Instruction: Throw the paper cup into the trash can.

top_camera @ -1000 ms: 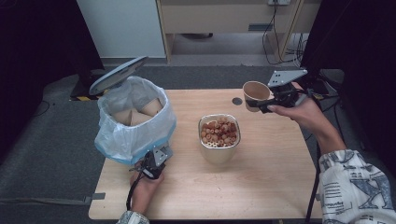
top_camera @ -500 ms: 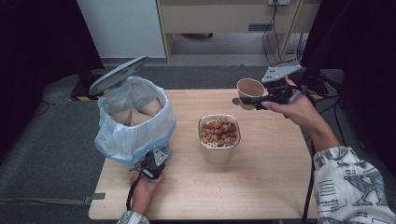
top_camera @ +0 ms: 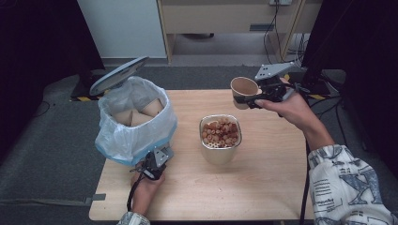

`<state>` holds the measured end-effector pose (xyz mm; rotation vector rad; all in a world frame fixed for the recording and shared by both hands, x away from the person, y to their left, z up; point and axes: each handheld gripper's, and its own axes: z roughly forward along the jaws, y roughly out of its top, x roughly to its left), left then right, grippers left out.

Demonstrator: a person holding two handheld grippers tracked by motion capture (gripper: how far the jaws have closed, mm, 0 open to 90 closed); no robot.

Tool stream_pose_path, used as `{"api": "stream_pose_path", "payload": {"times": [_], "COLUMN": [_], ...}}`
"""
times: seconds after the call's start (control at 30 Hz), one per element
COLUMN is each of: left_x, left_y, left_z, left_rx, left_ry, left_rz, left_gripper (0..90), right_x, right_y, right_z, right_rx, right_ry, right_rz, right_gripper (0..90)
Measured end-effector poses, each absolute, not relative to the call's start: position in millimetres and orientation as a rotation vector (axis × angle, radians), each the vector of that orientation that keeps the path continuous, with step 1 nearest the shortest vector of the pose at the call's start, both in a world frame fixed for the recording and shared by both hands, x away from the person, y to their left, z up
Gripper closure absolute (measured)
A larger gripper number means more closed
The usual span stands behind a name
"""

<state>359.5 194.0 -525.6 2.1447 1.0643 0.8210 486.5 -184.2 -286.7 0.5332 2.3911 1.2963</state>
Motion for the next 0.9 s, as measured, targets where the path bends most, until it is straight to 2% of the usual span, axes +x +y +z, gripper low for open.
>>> {"api": "stream_pose_path", "payload": {"times": [0.9], "left_x": [359.5], "left_y": [193.9], "left_z": [-525.5], "left_rx": [2.147], "left_ry": [1.064], "left_rz": [0.818], "left_gripper": [89.1], "right_x": [488.2], "right_y": [-162.9], "right_z": [-279.7], "right_rx": [0.555], "right_ry": [2.444], "right_rz": [1.339], "right_gripper": [36.9]}}
